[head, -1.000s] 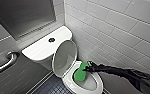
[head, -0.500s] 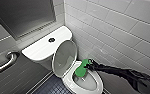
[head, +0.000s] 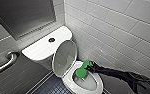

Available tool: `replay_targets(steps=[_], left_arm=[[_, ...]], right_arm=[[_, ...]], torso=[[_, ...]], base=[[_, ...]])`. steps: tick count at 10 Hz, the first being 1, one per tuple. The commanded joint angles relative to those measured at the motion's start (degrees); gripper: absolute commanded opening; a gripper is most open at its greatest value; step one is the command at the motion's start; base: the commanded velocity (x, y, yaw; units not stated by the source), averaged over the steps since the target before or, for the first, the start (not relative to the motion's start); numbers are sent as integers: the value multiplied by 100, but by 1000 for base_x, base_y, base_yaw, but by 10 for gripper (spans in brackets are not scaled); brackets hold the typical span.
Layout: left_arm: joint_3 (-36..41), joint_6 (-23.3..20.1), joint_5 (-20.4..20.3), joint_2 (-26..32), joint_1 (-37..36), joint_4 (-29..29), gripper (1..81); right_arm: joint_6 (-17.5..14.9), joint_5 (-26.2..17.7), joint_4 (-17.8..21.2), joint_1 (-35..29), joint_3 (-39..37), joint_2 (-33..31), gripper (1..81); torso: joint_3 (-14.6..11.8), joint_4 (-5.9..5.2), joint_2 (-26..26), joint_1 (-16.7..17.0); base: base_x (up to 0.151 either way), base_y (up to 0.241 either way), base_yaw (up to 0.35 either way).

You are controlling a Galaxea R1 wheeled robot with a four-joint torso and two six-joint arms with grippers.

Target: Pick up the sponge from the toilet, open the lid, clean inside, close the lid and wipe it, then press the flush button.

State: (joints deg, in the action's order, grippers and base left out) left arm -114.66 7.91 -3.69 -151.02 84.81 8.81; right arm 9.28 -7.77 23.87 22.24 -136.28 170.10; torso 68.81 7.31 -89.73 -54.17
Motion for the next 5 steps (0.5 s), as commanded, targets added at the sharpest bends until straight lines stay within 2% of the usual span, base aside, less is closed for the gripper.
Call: replay_targets(steps=[1, 3, 5], left_arm=[[234, 17, 466, 89, 216, -2, 811], [243, 17, 466, 89, 216, 6, 811], [295, 17, 466, 80, 216, 24, 811]], right_arm=[[143, -120, 144, -558, 111, -261, 10], [197, -111, 144, -408, 384, -641, 10], [312, 91, 144, -206, 1060, -1221, 10]], torso=[[0, 0, 0, 0], [0, 0, 0, 0], [0, 0, 0, 0]], base=[[0, 0, 0], [0, 0, 0], [0, 0, 0]])
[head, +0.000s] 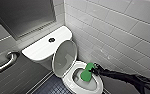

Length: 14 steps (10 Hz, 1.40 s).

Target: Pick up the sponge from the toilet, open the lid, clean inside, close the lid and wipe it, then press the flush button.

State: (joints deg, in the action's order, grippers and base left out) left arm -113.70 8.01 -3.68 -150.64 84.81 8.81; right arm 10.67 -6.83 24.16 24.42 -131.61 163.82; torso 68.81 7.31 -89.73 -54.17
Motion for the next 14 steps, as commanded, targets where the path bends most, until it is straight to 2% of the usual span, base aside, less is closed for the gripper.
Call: replay_targets(steps=[1, 3, 7, 11, 12, 14], left_arm=[[207, -1, 465, 51, 216, 23, 811], [322, -10, 465, 77, 216, 50, 811], [463, -27, 456, 104, 216, 68, 811], [489, -36, 438, 95, 234, 68, 811], [498, -36, 281, 112, 225, 76, 811], [551, -36, 245, 148, 234, 77, 811]], right_arm=[[251, 136, 106, -292, 1046, -906, 10], [278, 419, 115, 24, 1673, -1400, 10], [278, 779, 194, 586, 2448, -2008, 10], [278, 1077, 177, 1202, 3000, -2394, 10], [278, 1157, 168, 1360, 3186, -2483, 10], [269, 1166, 124, 1633, 3397, -2553, 10]], torso=[[0, 0, 0, 0], [0, 0, 0, 0], [0, 0, 0, 0], [0, 0, 0, 0], [0, 0, 0, 0], [0, 0, 0, 0]], base=[[0, 0, 0], [0, 0, 0], [0, 0, 0], [0, 0, 0], [0, 0, 0], [0, 0, 0]])
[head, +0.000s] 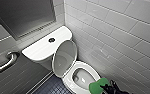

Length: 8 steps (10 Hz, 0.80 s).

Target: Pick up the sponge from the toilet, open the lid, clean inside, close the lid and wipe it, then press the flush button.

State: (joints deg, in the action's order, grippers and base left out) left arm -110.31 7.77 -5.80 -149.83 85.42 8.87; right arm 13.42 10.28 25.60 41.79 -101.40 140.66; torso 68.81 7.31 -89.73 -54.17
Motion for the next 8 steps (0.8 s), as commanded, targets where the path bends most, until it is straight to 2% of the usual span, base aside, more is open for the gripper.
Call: replay_targets(steps=[1, 5, 6, 8], left_arm=[[212, -12, 440, 84, 182, 71, 811], [256, -12, 431, 94, 182, 71, 811], [256, -12, 431, 94, 155, 62, 811], [247, -12, 431, 76, 120, 71, 811]], right_arm=[[-24, -492, -38, 10, 595, -289, 10], [-50, -517, -55, 405, 1535, -781, 10], [-77, -571, -202, 493, 1624, -886, 10], [-77, -947, -450, 205, 1826, -1281, 10]], torso=[[0, 0, 0, 0], [0, 0, -2, 0], [0, 0, -2, 0], [0, 0, -2, 0]], base=[[0, 0, 0], [0, 0, 0], [0, 0, 0], [0, 0, 0]])
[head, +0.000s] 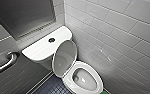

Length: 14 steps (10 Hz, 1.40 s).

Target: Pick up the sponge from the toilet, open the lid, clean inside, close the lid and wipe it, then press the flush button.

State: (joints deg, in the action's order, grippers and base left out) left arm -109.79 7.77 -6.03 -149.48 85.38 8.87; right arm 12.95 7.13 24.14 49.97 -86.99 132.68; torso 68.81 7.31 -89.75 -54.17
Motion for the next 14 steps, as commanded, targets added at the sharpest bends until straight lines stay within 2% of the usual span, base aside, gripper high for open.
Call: replay_targets(steps=[1, 4, 6, 9, 10, 12, 13, 14], left_arm=[[186, -12, 454, 32, 115, 71, 811], [168, -12, 454, 41, 115, 62, 811], [168, -12, 454, 5, 115, 62, 811], [80, -3, 454, 5, 115, 35, 811], [63, -3, 454, -3, 115, 27, 811], [63, -3, 454, -12, 106, 18, 811], [54, 6, 454, -12, 106, 18, 811], [45, 6, 454, -12, 106, 9, 811]], right_arm=[[-29, -826, -322, -955, 456, -608, 10], [-20, -1311, -278, -1739, 421, -389, 10], [-3, -1399, -269, -2028, 132, -83, 10], [15, -1873, -243, -2495, -388, 490, 10], [15, -1891, -243, -2557, -544, 673, 10], [24, -2093, -243, -2680, -949, 1121, 10], [15, -2155, -269, -2732, -1082, 1272, 10], [23, -2216, -286, -2794, -1178, 1438, 10]], torso=[[0, 0, 0, 0], [0, 0, -2, 0], [0, 0, 0, 0], [0, 0, 0, 0], [0, -134, 0, 0], [0, -242, 0, 0], [0, -142, 0, 0], [0, -199, 0, 0]], base=[[0, 0, 0], [0, 0, 0], [0, 0, 0], [0, 0, 0], [0, 0, 0], [0, 0, 0], [0, 0, 0], [0, 0, 0]])
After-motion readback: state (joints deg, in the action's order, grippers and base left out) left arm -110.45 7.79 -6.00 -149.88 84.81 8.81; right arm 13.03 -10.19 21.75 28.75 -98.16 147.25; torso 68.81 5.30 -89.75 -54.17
